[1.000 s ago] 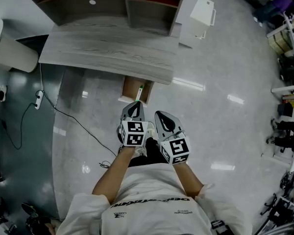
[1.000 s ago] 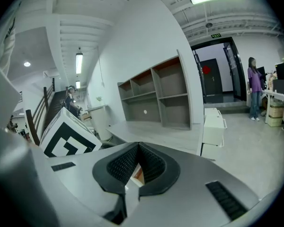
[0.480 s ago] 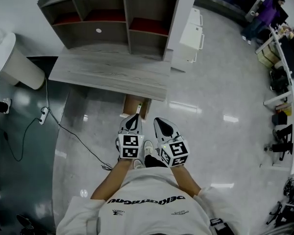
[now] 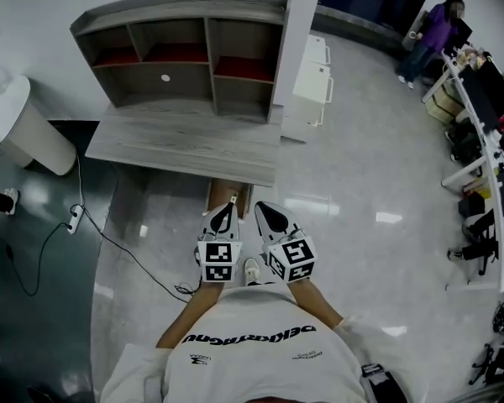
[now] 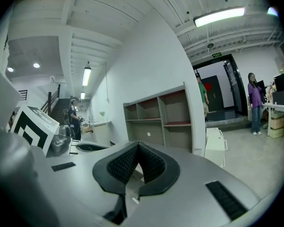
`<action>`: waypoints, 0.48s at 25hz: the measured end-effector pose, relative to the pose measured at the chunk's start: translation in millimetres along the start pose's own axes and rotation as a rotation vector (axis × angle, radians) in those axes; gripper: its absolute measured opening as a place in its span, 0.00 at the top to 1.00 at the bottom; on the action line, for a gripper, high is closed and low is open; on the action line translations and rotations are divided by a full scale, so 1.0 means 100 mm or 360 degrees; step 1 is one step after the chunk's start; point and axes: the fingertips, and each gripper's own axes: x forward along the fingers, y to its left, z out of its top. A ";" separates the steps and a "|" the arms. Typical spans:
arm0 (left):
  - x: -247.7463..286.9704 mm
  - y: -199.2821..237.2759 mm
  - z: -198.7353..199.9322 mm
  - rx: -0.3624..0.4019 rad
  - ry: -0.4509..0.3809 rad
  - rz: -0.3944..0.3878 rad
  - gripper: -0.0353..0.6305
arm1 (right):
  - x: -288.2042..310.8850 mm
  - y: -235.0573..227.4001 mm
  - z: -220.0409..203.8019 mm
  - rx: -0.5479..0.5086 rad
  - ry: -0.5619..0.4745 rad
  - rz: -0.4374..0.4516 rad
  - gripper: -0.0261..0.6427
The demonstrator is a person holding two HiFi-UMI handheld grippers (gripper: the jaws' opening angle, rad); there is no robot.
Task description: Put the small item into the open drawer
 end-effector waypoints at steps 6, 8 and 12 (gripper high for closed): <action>-0.02 0.00 0.20 0.0022 -0.0080 0.0014 0.92 | 0.01 -0.06 0.19 -0.0013 -0.0060 -0.0013 0.92; -0.02 -0.01 0.23 0.0027 -0.0088 0.0012 0.92 | 0.01 -0.07 0.22 -0.0028 -0.0074 -0.0009 0.92; 0.02 -0.05 0.23 0.0028 -0.0116 0.0014 0.92 | -0.02 -0.11 0.21 -0.0052 -0.0081 -0.0010 0.92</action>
